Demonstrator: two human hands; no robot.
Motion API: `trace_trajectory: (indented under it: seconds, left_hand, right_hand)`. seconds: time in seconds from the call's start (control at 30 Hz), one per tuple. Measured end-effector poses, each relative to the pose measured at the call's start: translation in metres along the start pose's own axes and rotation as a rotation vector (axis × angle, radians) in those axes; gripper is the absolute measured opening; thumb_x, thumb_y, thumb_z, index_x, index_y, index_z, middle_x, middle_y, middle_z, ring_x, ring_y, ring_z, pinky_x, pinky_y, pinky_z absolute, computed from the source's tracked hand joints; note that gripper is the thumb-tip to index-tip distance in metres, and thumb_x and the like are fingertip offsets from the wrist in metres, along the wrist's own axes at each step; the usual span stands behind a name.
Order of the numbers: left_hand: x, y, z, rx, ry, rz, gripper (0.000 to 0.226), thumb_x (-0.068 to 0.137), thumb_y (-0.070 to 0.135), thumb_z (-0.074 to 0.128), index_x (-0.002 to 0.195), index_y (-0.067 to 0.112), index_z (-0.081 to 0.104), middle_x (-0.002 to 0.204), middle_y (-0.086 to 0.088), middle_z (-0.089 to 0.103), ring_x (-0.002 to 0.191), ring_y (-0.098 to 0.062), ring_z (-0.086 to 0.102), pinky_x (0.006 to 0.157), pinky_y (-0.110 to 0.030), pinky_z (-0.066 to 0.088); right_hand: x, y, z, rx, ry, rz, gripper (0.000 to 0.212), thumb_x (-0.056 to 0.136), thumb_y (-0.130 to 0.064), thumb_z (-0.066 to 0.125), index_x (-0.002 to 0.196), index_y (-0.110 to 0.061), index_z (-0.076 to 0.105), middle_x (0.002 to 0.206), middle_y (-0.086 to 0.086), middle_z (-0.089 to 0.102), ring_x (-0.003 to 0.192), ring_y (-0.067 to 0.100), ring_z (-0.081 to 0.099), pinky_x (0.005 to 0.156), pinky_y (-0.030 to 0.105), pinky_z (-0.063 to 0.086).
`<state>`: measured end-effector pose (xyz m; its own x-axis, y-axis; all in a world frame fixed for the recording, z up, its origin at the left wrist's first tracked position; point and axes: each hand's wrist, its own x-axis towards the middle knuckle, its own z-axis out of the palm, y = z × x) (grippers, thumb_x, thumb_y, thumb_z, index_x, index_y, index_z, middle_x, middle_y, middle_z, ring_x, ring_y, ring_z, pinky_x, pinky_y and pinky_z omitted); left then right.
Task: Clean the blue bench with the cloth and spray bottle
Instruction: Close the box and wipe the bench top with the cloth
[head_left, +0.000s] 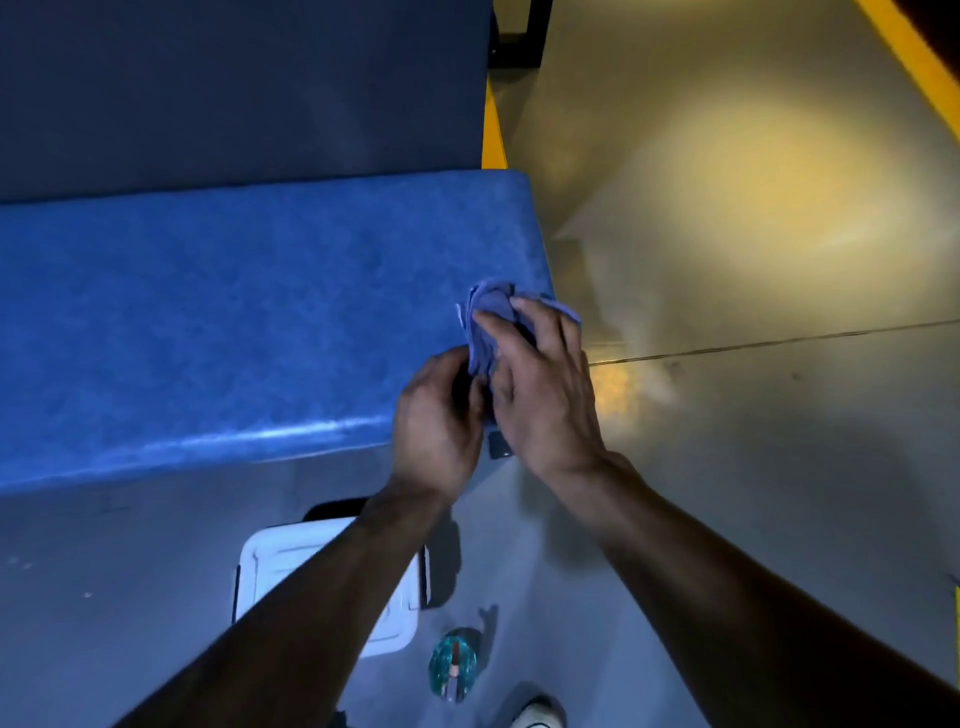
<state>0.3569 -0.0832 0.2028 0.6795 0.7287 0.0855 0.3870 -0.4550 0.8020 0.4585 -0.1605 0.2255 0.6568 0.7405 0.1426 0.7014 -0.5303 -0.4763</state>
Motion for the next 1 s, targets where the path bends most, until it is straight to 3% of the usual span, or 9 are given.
trace_trajectory:
  seconds: [0.1, 0.27, 0.4, 0.57, 0.73, 0.8, 0.9, 1.0]
  left_hand:
    - [0.021, -0.015, 0.008, 0.268, -0.054, 0.131, 0.027, 0.09, 0.021, 0.056, 0.112, 0.012, 0.069, 0.116, -0.01, 0.067, 0.108, -0.034, 0.061, 0.095, -0.045, 0.049]
    - [0.013, -0.035, 0.006, 0.414, -0.114, 0.258, 0.048, 0.1, 0.036, 0.047, 0.139, 0.009, 0.057, 0.15, -0.009, 0.051, 0.144, -0.025, 0.043, 0.12, -0.049, 0.029]
    - [0.012, -0.033, 0.007, 0.41, -0.123, 0.258, 0.047, 0.101, 0.034, 0.046, 0.139, 0.009, 0.058, 0.154, -0.007, 0.048, 0.147, -0.022, 0.04, 0.122, -0.048, 0.028]
    - [0.015, -0.039, 0.013, 0.421, -0.117, 0.28, 0.045, 0.099, 0.021, 0.042, 0.14, 0.01, 0.057, 0.155, -0.006, 0.047, 0.147, -0.022, 0.04, 0.119, -0.051, 0.031]
    - [0.017, -0.046, 0.017, 0.412, -0.096, 0.297, 0.046, 0.099, 0.02, 0.041, 0.141, 0.01, 0.057, 0.156, -0.004, 0.047, 0.148, -0.02, 0.038, 0.119, -0.05, 0.033]
    - [0.015, -0.046, 0.019, 0.409, -0.094, 0.293, 0.046, 0.099, 0.02, 0.042, 0.142, 0.011, 0.056, 0.157, -0.003, 0.045, 0.149, -0.019, 0.037, 0.119, -0.05, 0.032]
    - [0.016, -0.048, 0.021, 0.389, -0.104, 0.297, 0.046, 0.099, 0.019, 0.042, 0.143, 0.012, 0.055, 0.158, -0.002, 0.044, 0.15, -0.018, 0.035, 0.121, -0.048, 0.03]
    - [0.017, -0.051, 0.021, 0.359, -0.115, 0.284, 0.047, 0.1, 0.018, 0.04, 0.144, 0.011, 0.053, 0.159, -0.001, 0.042, 0.152, -0.016, 0.031, 0.123, -0.047, 0.026]
  right_hand:
    - [0.009, 0.017, 0.017, -0.074, -0.072, 0.02, 0.054, 0.089, -0.031, 0.039, 0.14, -0.03, 0.055, 0.151, 0.006, 0.045, 0.143, 0.031, 0.037, 0.107, 0.051, 0.044]
    - [-0.016, 0.031, 0.032, -0.134, -0.067, 0.066, 0.056, 0.091, -0.036, 0.042, 0.146, -0.032, 0.048, 0.165, 0.006, 0.029, 0.155, 0.031, 0.016, 0.118, 0.051, 0.033]
    - [-0.036, 0.046, 0.037, -0.17, 0.005, 0.071, 0.059, 0.086, -0.02, 0.049, 0.145, -0.023, 0.053, 0.162, 0.016, 0.033, 0.153, 0.039, 0.021, 0.116, 0.057, 0.034]
    - [0.004, 0.049, 0.038, -0.21, -0.119, 0.11, 0.072, 0.081, -0.027, 0.038, 0.153, -0.029, 0.04, 0.167, 0.013, 0.022, 0.155, 0.037, 0.014, 0.122, 0.053, 0.026]
    - [0.1, 0.061, 0.038, -0.185, -0.241, 0.185, 0.074, 0.085, -0.039, 0.019, 0.158, -0.033, 0.025, 0.169, 0.012, 0.009, 0.154, 0.039, 0.011, 0.125, 0.049, 0.019]
    - [0.155, 0.071, 0.049, -0.164, -0.242, 0.218, 0.071, 0.087, -0.042, 0.02, 0.157, -0.035, 0.026, 0.168, 0.014, 0.011, 0.153, 0.04, 0.014, 0.124, 0.048, 0.019]
    - [0.224, 0.079, 0.064, -0.135, -0.279, 0.259, 0.064, 0.092, -0.042, 0.037, 0.154, -0.04, 0.028, 0.166, 0.014, 0.017, 0.149, 0.042, 0.023, 0.123, 0.047, 0.022]
    - [0.237, 0.072, 0.061, -0.033, -0.276, 0.308, 0.057, 0.096, -0.036, 0.033, 0.153, -0.041, 0.032, 0.167, 0.012, 0.017, 0.152, 0.035, 0.02, 0.123, 0.043, 0.019]
